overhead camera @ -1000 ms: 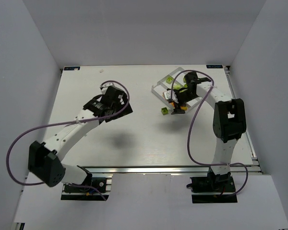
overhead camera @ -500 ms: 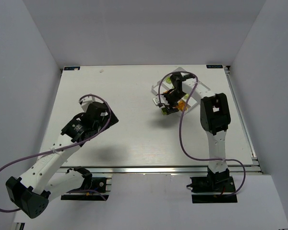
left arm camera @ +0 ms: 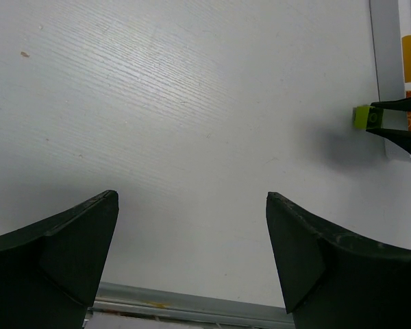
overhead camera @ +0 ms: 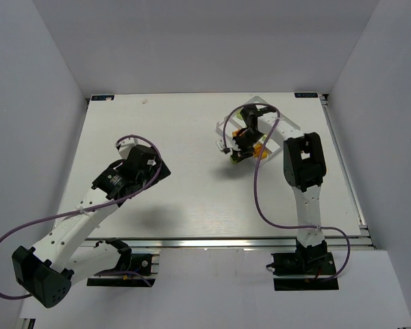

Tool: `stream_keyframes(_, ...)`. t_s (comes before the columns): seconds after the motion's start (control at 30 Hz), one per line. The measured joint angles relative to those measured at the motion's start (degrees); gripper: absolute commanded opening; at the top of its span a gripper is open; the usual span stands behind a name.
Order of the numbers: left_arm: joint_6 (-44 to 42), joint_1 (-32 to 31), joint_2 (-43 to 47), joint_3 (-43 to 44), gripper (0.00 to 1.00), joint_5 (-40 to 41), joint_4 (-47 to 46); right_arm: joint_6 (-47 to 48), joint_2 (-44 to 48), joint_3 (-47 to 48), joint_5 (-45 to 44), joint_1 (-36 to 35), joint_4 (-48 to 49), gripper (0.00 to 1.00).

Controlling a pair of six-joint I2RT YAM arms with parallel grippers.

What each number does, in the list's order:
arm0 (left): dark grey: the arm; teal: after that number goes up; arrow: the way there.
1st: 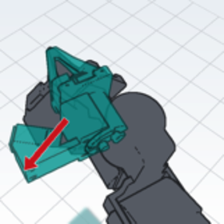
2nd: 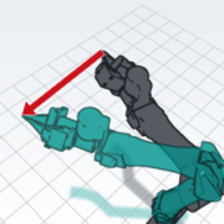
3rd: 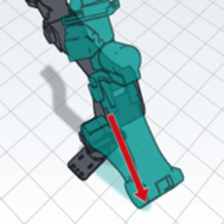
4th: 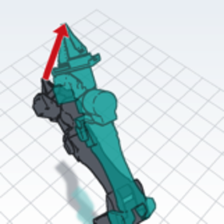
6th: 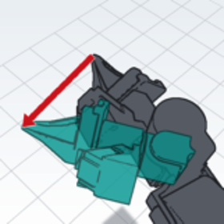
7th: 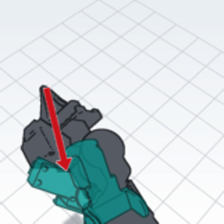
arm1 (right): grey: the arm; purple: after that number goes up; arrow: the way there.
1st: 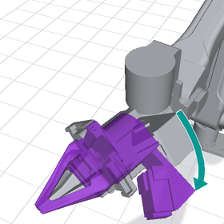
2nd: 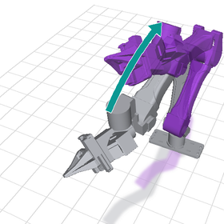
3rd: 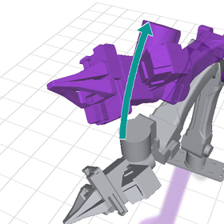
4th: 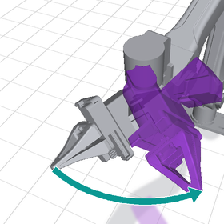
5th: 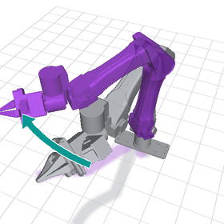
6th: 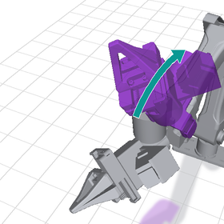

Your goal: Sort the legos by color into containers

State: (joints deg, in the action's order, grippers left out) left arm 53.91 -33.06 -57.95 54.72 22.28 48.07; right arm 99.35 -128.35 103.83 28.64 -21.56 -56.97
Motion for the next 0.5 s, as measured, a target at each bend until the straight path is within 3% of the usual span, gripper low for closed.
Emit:
stream_keyframes(0.03,0.0,0.0,0.0,0.0,0.98,0.0,-0.1,-0.4,-0.1,0.4,0.0,0.0,0.0,0.27)
stream_keyframes(0.13,0.0,0.0,0.0,0.0,0.98,0.0,-0.3,-1.7,-0.1,1.2,1.5,0.0,-0.4,0.19)
stream_keyframes(0.17,0.0,0.0,-0.1,0.0,0.98,0.0,-0.4,-2.4,-0.1,1.5,2.4,0.1,-0.7,0.1)
stream_keyframes(0.3,0.0,0.0,-0.2,0.0,0.98,0.0,-0.8,-9.5,0.9,1.8,7.6,0.6,-1.1,0.03)
stream_keyframes(0.4,0.0,0.0,-0.7,0.0,0.98,-0.1,-1.6,-21.8,4.2,1.1,10.8,2.0,3.4,0.02)
stream_keyframes(0.5,-0.1,0.0,-1.4,0.0,0.98,-0.4,-2.6,-38.5,9.6,-1.4,10.2,5.7,14.7,0.0)
